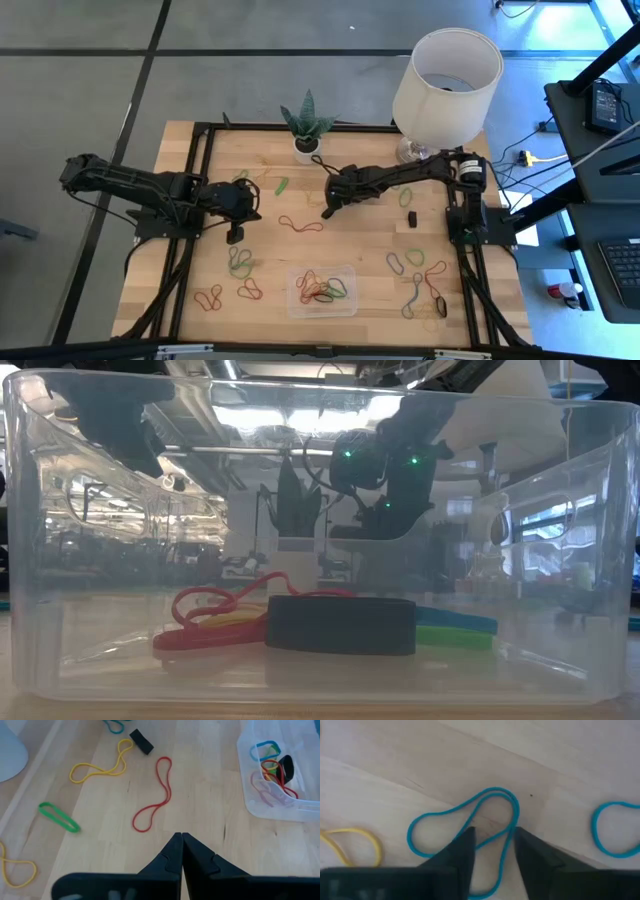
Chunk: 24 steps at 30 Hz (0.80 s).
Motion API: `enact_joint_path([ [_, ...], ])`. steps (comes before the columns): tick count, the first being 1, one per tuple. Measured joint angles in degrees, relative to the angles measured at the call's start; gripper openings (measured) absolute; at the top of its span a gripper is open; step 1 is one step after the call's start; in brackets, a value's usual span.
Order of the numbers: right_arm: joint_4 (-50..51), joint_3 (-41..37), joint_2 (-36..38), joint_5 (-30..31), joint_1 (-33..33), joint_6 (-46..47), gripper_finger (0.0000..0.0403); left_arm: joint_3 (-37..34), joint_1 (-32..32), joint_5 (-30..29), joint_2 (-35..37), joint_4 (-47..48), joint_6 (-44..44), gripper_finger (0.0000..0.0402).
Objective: Pick and place rubber bands into bin
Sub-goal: Put the blue rubber band into the transparent bin
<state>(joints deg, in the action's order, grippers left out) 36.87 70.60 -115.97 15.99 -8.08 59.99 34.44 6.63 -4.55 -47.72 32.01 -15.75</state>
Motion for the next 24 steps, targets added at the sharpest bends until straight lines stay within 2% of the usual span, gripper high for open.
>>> enact_joint_path([
  [4, -0.1, 0.1, -0.6, 0.1, 1.1, 0.0, 0.004, 0.0, 0.0, 0.0, 0.0, 0.0, 0.0, 0.0002],
  [6, -0.1, 0.1, -0.5, 0.9, 1.9, 0.0, 0.0012, 0.0, 0.0, 0.0, 0.0, 0.0, 0.0, 0.0002],
  [14, 4.4, -1.1, 5.5, 3.4, 7.6, 6.2, 0.0003, 0.0, 0.0, 1.4, 0.0, -0.3, -1.2, 0.0003],
  [19, 8.9, -0.6, 12.8, 11.4, 14.1, 11.8, 0.0002, 0.0, 0.0, 1.6, -0.1, -0.1, -3.0, 0.0003],
  [24, 13.2, -0.4, 19.3, 15.2, 22.2, 18.1, 0.0001, 0.0, 0.0, 1.6, -0.1, -0.1, -3.0, 0.0003],
])
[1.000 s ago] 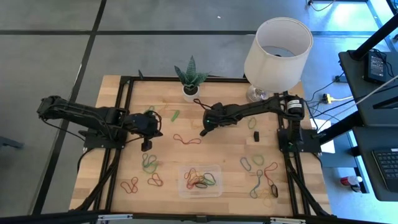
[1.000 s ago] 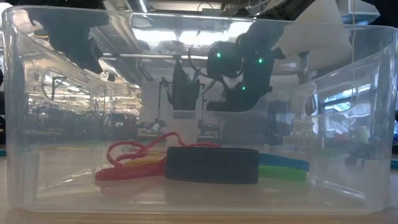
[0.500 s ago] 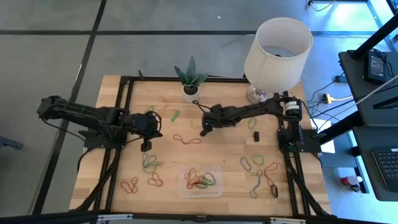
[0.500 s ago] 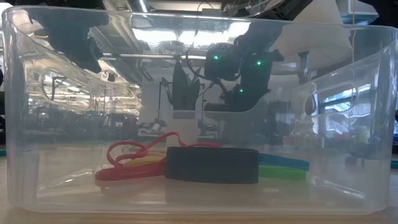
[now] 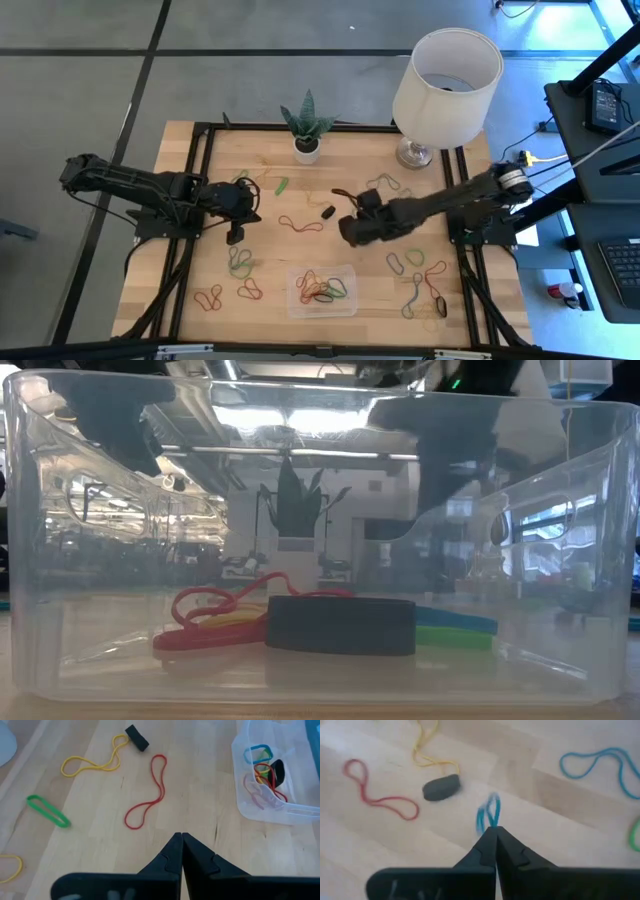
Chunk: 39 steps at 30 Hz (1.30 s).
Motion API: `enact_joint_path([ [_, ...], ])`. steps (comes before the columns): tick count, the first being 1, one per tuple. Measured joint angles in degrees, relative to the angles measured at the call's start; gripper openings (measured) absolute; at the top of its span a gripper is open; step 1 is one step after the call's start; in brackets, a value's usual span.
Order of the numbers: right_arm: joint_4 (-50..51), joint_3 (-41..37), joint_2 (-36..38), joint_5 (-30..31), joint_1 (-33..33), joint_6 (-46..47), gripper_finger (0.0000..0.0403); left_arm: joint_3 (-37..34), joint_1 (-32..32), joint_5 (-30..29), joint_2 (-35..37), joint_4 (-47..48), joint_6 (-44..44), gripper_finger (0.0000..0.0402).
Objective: Pick and place rubber bands into bin
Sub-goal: Put the blue rubber band into the transparent bin
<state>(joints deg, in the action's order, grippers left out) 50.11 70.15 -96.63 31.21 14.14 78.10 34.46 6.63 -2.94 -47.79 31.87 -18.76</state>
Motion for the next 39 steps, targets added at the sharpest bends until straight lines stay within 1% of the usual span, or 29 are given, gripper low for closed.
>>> enact_joint_path([
  [4, 2.0, 0.0, 2.8, 5.5, 5.9, 4.7, 0.0001, 0.0, 0.0, -0.2, 0.0, -0.4, 0.0, 0.0003],
  [8, 2.5, 0.0, 3.4, 6.1, 10.9, 7.0, 0.0, 0.0, 0.0, -0.5, 0.0, -0.8, 0.0, 0.0003],
  [11, 2.7, 2.3, 3.1, 6.8, 14.1, 7.0, 0.0, 0.0, 0.0, -0.5, 0.0, -0.8, 0.0, 0.0003],
  [16, 2.6, 9.7, 0.6, 10.8, 19.5, 3.6, 0.0, 0.0, 0.0, -0.5, 0.0, -0.8, 0.0, 0.0003],
  [18, 2.7, 13.7, -1.1, 12.5, 21.1, 0.3, 0.0, 0.0, 0.0, -0.5, 0.0, -0.8, 0.0, 0.0003],
  [22, 2.3, 22.5, -5.8, 12.8, 22.6, -7.3, 0.0, 0.0, 0.0, -0.9, 0.0, -0.8, 0.2, 0.0003],
  [27, 1.5, 32.7, -13.6, 12.1, 23.0, -17.0, 0.0, 0.0, 0.0, -1.0, 0.0, -0.9, 3.0, 0.0003],
  [31, -0.5, 38.4, -20.0, 8.4, 22.7, -22.7, 0.0, 0.0, 0.0, -1.1, 0.0, -0.9, 3.1, 0.0003],
  [34, -2.3, 39.7, -23.9, 4.9, 22.1, -24.7, 0.0, 0.0, 0.0, -1.1, 0.0, -0.9, 3.1, 0.0003],
  [39, -3.0, 39.7, -29.0, 0.9, 20.4, -24.9, 0.0, 0.0, 0.0, -1.1, 0.0, -0.9, 3.1, 0.0003],
])
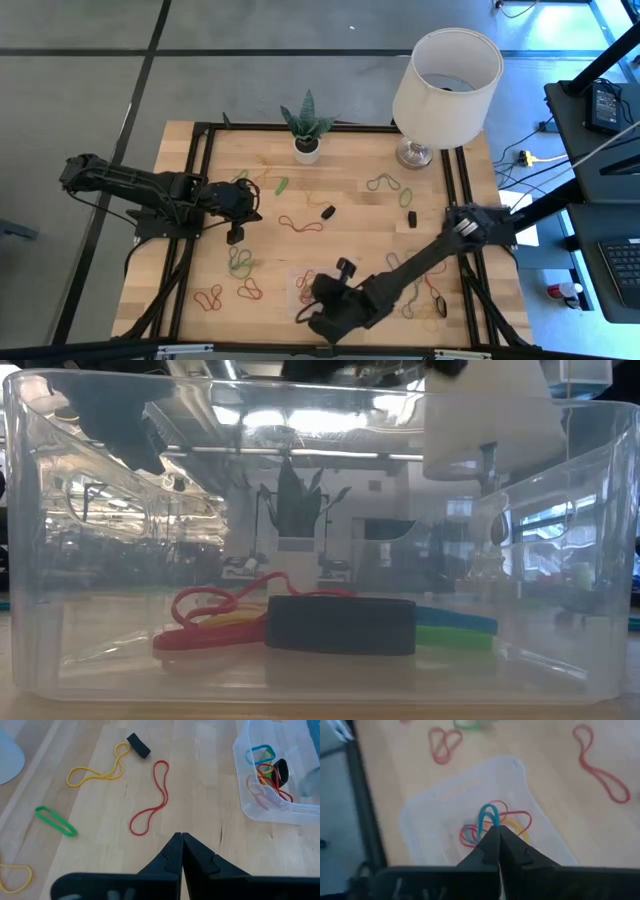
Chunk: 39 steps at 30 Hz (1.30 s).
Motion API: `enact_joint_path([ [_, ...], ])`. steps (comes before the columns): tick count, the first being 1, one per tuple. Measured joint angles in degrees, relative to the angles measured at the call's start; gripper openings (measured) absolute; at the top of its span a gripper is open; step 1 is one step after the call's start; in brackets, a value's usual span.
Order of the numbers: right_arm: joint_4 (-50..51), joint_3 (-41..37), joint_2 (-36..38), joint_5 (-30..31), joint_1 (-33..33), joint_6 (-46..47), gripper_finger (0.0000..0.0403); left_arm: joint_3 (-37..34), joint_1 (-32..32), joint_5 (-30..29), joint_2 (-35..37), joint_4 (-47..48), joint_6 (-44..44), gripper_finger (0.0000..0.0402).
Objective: Pick and place rubber bands into bin
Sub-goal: Put the blue rubber band into the transparent bin, then put the red rubber band into the transparent bin
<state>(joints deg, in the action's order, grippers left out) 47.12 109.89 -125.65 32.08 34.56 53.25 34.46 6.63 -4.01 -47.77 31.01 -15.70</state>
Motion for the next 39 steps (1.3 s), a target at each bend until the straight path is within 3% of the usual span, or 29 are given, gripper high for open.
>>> enact_joint_path([
  [11, -8.9, 0.0, -5.8, -11.5, -2.1, -8.7, 0.0002, 0.0, 0.0, 0.0, 0.0, 0.0, 0.0, 0.0003],
  [18, -7.3, 0.0, -6.0, -11.7, -2.4, -8.7, 0.0022, 0.0, 0.0, 0.0, 0.0, 0.0, 0.0, 0.0003],
  [32, -3.0, 0.0, -4.6, -12.1, -2.7, -8.4, 0.0118, -0.1, 0.0, 0.0, 0.0, 0.0, 0.0, 0.0003],
  [39, 6.9, -0.2, -1.6, -9.9, -2.9, -8.7, 0.0105, -0.1, 0.0, 0.0, 0.0, -0.5, -0.2, 0.0003],
])
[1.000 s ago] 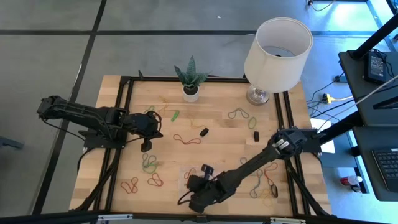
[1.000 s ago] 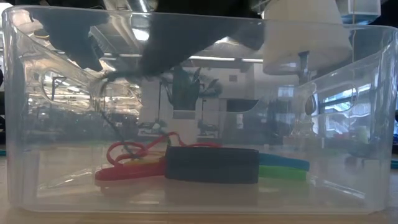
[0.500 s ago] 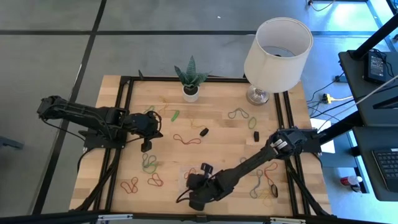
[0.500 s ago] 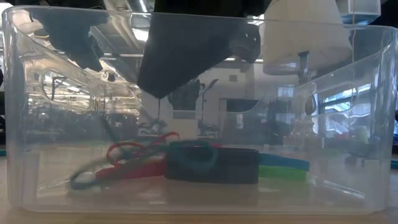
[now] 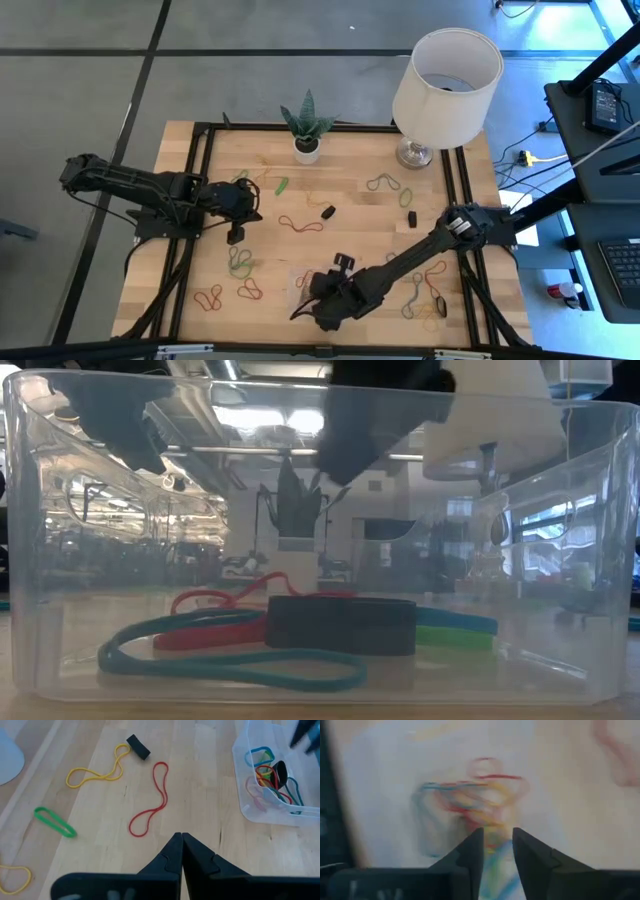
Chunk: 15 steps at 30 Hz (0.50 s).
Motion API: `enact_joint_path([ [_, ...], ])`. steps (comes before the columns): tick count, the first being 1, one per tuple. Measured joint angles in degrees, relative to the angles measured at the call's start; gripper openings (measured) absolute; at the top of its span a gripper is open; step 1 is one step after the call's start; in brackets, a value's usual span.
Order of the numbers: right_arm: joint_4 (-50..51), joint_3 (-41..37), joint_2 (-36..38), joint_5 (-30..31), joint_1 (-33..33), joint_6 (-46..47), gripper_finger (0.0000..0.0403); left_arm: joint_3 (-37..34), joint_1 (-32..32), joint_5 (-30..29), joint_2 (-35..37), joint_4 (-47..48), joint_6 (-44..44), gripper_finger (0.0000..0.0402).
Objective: Pick and place rubber bands into bin
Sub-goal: Put the red rubber band into the transparent bin
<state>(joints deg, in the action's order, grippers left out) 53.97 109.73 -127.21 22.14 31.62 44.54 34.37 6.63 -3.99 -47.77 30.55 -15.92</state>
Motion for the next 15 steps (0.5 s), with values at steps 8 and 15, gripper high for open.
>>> enact_joint_path([
  [8, -0.1, -11.0, 7.4, 3.3, -1.9, 0.4, 0.0035, 0.0, 0.0, 0.0, 0.0, -0.8, -0.4, 0.0003],
  [15, -14.1, -28.6, 22.8, 3.5, -5.3, -0.7, 0.001, 0.0, 0.0, 0.0, 0.0, -2.6, -3.4, 0.0003],
])
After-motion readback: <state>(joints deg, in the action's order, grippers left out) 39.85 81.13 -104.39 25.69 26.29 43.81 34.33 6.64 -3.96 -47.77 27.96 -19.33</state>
